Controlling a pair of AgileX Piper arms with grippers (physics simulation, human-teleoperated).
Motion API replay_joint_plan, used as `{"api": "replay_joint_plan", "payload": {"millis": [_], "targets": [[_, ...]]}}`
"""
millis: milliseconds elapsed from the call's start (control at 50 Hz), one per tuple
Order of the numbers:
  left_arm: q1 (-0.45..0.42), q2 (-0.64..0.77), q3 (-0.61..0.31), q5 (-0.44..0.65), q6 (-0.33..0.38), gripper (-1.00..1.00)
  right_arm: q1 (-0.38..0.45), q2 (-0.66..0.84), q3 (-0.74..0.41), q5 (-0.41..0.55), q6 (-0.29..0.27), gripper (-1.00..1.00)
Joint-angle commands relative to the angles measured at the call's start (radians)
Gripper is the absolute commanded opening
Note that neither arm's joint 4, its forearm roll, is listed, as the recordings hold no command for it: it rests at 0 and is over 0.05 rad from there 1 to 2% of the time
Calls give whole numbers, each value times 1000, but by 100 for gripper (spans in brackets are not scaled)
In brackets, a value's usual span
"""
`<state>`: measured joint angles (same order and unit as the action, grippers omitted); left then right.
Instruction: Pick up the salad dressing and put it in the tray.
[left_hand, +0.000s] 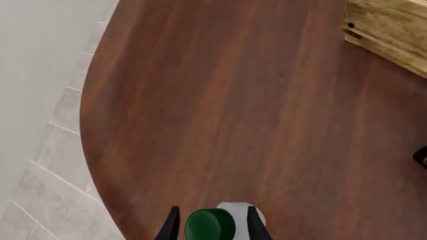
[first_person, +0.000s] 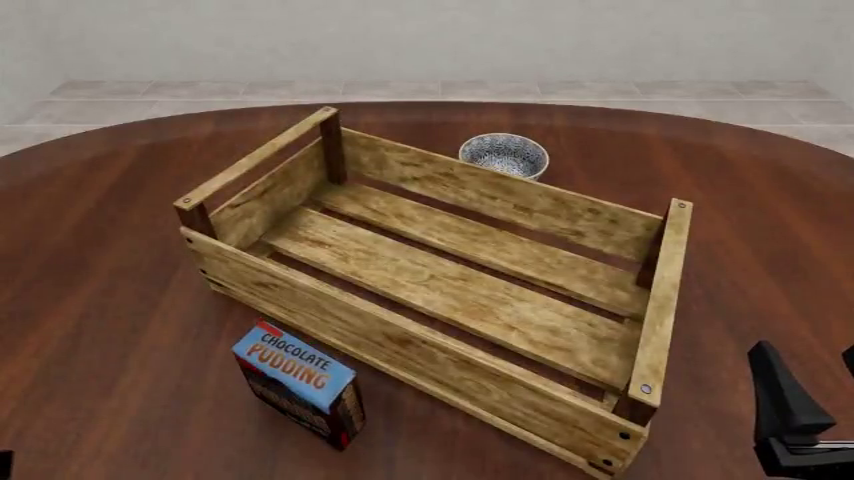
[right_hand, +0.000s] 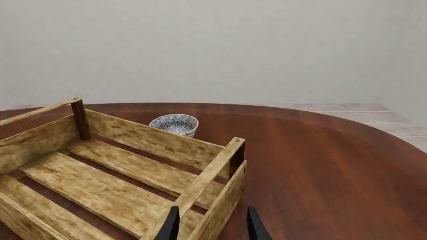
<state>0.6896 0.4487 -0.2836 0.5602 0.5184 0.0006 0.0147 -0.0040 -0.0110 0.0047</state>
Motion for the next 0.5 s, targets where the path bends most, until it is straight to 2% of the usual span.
{"api": "replay_joint_plan", "payload": {"millis": [20, 360, 380, 500], "targets": [[18, 61, 59, -85, 16, 100, 0, 0, 0, 0, 0, 100], [42, 126, 71, -149, 25, 100, 0, 0, 0, 0, 0, 100], [43, 127, 69, -147, 23, -100, 0, 0, 0, 0, 0, 100], [40, 115, 65, -135, 24, -100, 0, 0, 0, 0, 0, 100]]}}
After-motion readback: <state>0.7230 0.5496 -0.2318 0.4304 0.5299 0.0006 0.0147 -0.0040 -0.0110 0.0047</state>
